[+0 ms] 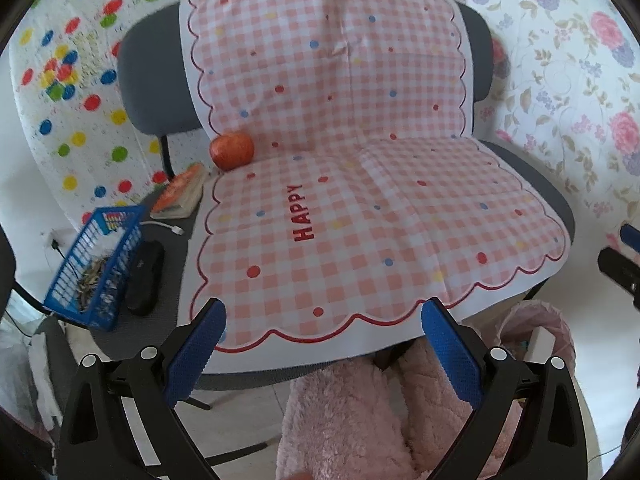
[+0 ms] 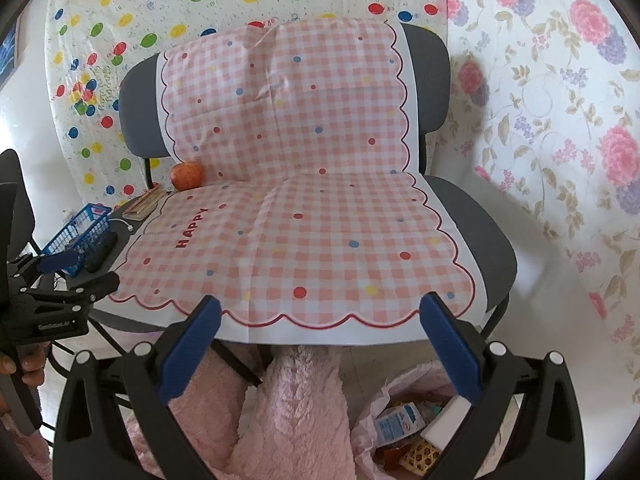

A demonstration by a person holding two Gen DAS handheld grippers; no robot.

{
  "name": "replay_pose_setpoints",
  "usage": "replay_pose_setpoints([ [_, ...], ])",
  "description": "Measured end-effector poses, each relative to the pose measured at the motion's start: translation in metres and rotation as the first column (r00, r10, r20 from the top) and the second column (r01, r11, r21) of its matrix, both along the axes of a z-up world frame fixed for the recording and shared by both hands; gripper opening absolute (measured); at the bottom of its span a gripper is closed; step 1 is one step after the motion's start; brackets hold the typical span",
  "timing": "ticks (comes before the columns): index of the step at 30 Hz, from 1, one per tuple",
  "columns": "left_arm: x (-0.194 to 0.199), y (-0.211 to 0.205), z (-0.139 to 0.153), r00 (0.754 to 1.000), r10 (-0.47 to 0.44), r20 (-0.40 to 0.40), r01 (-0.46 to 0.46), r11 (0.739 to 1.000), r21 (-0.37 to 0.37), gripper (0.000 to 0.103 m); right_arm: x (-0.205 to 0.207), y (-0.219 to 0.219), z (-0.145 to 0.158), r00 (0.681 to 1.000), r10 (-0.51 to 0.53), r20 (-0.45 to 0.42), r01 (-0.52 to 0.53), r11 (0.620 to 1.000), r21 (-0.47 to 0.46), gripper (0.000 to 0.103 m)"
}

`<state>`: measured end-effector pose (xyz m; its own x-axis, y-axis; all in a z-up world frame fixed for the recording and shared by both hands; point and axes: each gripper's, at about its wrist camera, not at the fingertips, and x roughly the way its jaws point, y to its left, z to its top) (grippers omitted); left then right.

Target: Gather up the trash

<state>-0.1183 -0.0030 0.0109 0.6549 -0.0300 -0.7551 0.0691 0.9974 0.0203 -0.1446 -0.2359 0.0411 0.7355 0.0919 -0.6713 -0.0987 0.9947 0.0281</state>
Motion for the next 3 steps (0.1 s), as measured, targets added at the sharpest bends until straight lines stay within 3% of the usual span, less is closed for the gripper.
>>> replay_pose_setpoints([
  [3, 0.016, 0.007, -0.008, 1.000, 0.023, -0.003, -0.023, 1.000, 0.004, 0.097, 0.023, -0.009, -0.006, 1.000, -0.003, 0.009, 0.003, 1.000, 0.003, 0.097],
])
